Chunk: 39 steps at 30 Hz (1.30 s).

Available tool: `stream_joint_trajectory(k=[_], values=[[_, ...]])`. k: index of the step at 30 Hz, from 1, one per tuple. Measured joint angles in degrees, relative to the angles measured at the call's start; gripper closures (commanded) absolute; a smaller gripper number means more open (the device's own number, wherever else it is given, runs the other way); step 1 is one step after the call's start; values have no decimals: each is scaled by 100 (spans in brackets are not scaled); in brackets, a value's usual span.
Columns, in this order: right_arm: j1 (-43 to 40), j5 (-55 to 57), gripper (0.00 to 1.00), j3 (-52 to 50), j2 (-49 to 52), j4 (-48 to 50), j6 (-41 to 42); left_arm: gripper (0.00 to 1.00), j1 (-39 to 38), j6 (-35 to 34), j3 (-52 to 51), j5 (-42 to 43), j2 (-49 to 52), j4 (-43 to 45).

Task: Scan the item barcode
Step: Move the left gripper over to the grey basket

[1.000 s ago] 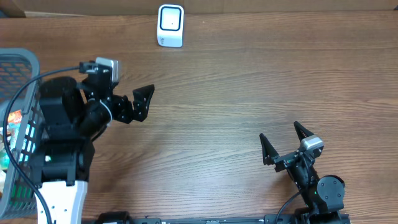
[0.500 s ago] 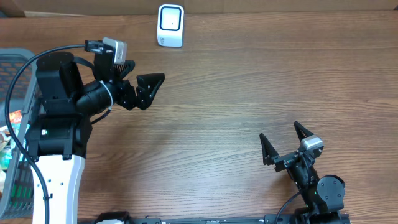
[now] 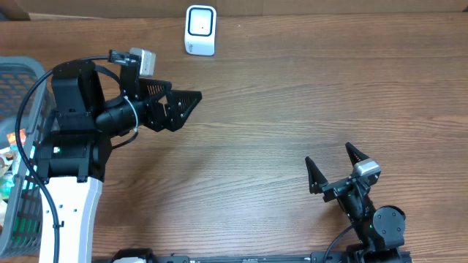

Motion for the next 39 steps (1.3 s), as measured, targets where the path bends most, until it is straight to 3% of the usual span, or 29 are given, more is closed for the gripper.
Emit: stream_joint_trajectory(k=[6, 16, 26, 34, 39], values=[[0, 2, 0, 0, 0, -2, -2, 0, 87, -269, 428, -1486, 63, -614], [0, 0, 0, 0, 0, 0, 0, 0, 887, -365, 2389, -3875, 573, -1513], [0, 0, 0, 0, 0, 0, 0, 0, 2424, -1237, 2527, -4850, 1215, -1947], [0, 2, 0, 0, 0, 0, 0, 0, 3593, -1582, 2527, -5071, 1248, -1915], [0, 0, 0, 0, 0, 0, 0, 3, 4319, -1694, 2527, -5108, 1377, -2332]])
